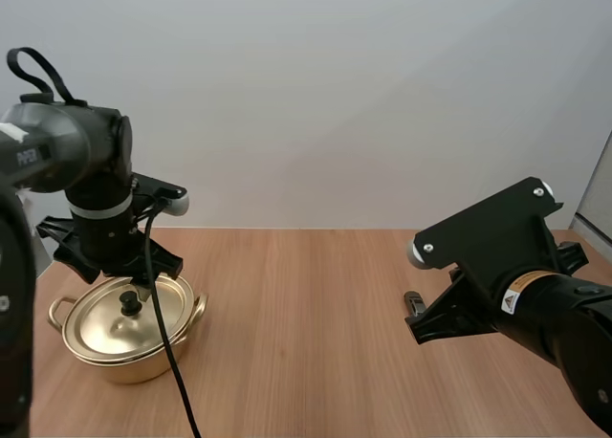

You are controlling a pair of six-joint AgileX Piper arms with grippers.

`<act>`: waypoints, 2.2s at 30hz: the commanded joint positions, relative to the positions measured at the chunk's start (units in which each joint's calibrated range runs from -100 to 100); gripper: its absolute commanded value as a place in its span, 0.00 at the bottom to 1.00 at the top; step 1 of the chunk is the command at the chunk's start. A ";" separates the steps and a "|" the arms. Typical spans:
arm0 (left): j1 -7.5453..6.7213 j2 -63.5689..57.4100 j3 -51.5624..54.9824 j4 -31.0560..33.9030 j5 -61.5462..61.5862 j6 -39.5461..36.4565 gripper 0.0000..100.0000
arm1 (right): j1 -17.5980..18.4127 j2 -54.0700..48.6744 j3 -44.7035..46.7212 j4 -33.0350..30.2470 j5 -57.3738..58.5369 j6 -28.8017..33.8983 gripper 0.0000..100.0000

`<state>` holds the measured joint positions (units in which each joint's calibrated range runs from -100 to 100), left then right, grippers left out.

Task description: Open the pot, put the car inside, and close it

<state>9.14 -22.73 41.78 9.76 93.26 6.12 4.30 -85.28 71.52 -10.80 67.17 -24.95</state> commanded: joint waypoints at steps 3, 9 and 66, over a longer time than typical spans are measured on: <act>3.57 -0.03 -0.08 -8.89 2.71 8.17 1.00 | 0.02 -0.08 -0.07 0.24 0.06 -0.01 0.00; 5.28 -0.03 -0.08 -9.76 0.54 8.78 1.00 | 0.02 -0.08 -0.07 0.24 0.06 -0.01 0.00; 5.67 8.05 0.74 -14.19 -8.70 8.52 0.05 | 0.02 -0.08 -0.07 0.23 0.77 -0.01 0.00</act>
<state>14.77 -14.68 42.45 -4.39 84.49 14.65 4.30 -85.28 71.52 -10.56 67.82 -24.95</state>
